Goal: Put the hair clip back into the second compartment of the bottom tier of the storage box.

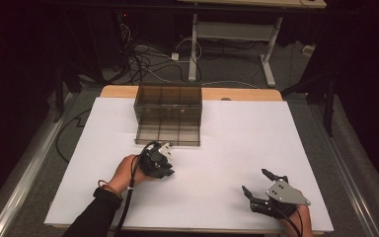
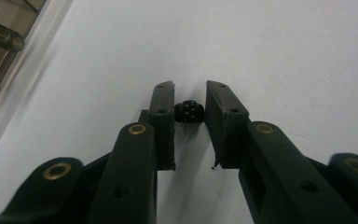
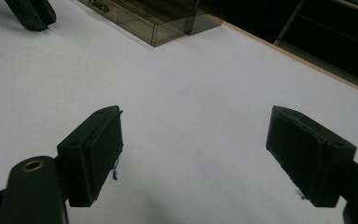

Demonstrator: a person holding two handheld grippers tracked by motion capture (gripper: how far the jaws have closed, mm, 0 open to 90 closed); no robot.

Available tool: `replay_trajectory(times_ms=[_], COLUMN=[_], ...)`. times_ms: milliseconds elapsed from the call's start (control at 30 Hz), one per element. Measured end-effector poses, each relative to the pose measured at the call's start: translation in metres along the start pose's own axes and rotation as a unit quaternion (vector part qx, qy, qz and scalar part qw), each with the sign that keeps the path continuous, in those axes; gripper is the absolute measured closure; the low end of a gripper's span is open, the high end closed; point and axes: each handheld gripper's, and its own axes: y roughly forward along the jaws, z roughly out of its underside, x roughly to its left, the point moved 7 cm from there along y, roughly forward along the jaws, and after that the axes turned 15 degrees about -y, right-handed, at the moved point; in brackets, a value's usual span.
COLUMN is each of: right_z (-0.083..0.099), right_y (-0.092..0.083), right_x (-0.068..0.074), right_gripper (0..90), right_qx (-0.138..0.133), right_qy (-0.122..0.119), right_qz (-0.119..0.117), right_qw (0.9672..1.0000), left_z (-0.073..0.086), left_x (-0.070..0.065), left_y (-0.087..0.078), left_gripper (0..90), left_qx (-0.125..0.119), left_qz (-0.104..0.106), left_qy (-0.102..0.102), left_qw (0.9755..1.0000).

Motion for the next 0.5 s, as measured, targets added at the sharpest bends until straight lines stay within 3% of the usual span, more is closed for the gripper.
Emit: replay_trajectory(times_ms=[200,500], right_z=[-0.0008,-0.0006], right_y=[-0.0007,-0.0013], right_x=[0.0009,0.0015], right_gripper=[18.8,18.8], right_qx=[-0.002,-0.002], right_qy=[-0.002,-0.004], right_qz=[-0.003,-0.006], right_qw=[1.0,1.0], left_z=[0.0,0.001], left_x=[-0.0006,-0.0006], left_y=[-0.0007,-0.0002], left_gripper=[71.4,79.3], left_qx=[-0.006,-0.014], left_qz=[-0.004,-0.009], left_qy=[0.004,0.005], left_qw=[1.0,0.9998])
